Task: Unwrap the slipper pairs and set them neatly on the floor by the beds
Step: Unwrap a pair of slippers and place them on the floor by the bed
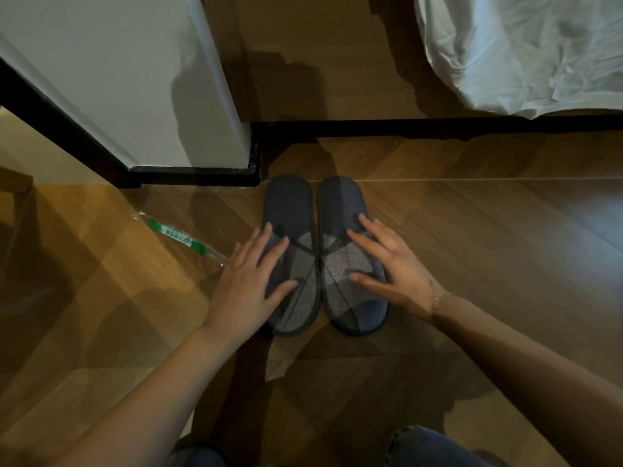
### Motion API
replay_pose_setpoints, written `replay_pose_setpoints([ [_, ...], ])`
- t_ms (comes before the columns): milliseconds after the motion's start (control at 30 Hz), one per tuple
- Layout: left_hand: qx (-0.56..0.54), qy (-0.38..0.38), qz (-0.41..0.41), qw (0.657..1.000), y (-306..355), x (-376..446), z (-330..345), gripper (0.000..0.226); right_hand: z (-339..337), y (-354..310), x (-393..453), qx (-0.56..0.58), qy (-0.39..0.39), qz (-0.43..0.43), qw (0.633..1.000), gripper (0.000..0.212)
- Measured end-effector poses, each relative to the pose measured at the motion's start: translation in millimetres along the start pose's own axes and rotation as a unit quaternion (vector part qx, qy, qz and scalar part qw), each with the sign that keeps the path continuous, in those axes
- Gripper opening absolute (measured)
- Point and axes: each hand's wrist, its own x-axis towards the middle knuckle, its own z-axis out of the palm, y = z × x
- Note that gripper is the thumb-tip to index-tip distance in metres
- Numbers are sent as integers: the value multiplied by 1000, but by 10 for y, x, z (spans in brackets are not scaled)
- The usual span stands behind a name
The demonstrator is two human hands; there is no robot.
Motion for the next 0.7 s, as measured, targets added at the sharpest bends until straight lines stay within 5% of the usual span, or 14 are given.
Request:
replay_pose_setpoints([
  [67,-25,5,-15,1000,-62,-75,-41,67,-75,56,-48,8,32,1,999,70],
  [233,-37,-64,-50,996,-65,-169,60,67,-6,157,-123,6,-43,26,999,68],
  [333,-69,2,-67,995,-90,-169,2,61,-25,58,-94,-14,40,1,999,56],
  [433,-158,71,-170,970,-106,-121,-59,56,-35,-125,-23,47,129,17,990,28],
  [567,-168,-6,-276,946,52,81,4,71,82,-354,174,268,-8,217,939,17],
  [700,-238,-21,-328,914,13,208,-79,42,114,-299,257,317,-20,253,914,9],
])
